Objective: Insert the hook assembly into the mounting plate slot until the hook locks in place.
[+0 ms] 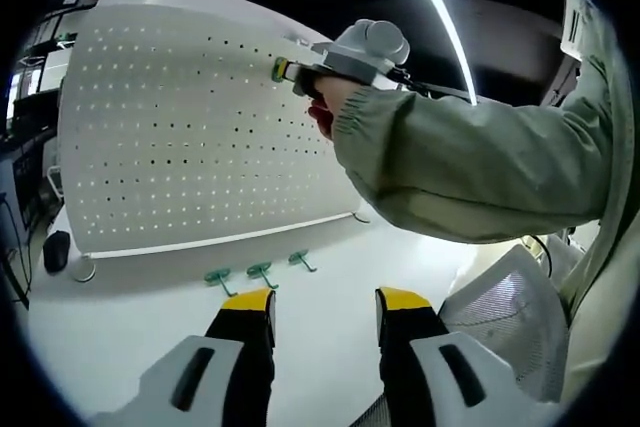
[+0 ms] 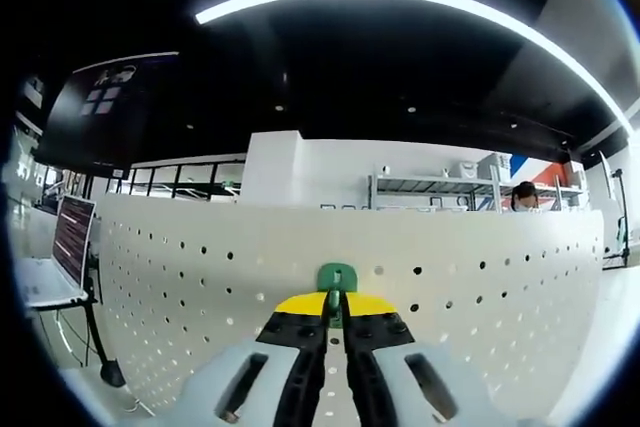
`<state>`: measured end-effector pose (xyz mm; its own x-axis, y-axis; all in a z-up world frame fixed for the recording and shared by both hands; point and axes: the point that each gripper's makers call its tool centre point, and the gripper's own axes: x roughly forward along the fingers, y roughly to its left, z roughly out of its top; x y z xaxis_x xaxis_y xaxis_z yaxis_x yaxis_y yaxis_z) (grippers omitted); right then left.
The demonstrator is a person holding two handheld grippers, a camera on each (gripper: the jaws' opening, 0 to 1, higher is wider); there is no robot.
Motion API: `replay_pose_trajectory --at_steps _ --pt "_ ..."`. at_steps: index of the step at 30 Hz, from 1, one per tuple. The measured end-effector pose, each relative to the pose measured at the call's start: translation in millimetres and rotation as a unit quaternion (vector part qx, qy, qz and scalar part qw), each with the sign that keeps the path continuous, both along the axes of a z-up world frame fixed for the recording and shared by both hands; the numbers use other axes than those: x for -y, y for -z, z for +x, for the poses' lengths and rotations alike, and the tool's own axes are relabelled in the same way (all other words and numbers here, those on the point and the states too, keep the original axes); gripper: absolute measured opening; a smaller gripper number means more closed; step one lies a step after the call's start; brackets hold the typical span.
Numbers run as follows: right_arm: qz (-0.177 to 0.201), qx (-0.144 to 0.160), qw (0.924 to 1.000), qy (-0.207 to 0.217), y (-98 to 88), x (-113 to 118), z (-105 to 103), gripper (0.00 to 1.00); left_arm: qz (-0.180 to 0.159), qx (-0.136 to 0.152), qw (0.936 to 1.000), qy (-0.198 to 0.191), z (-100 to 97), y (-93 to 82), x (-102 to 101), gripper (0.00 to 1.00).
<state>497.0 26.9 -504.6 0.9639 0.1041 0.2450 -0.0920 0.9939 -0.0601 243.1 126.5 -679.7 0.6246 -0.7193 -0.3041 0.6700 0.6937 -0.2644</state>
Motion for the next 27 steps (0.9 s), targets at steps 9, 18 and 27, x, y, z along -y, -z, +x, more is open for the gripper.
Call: replay_pose_trajectory --at_steps 9,18,27 --pt "0.003 -0.011 0.9999 -0.006 7.0 -2 -3 0.12 -0.001 0.001 1.0 -0.001 -0.5 -1.5 1 0.42" --pt "0.016 -0.03 0.9993 -0.018 16.2 -5 -8 0.21 -0.001 0.001 1.0 -0.003 -1.9 -1.5 0 0.42" --pt "0.012 -0.06 0.9978 -0.024 33.7 -2 -21 0.27 -0.001 0.003 1.0 -0.004 -5.0 -3.3 1 0.42"
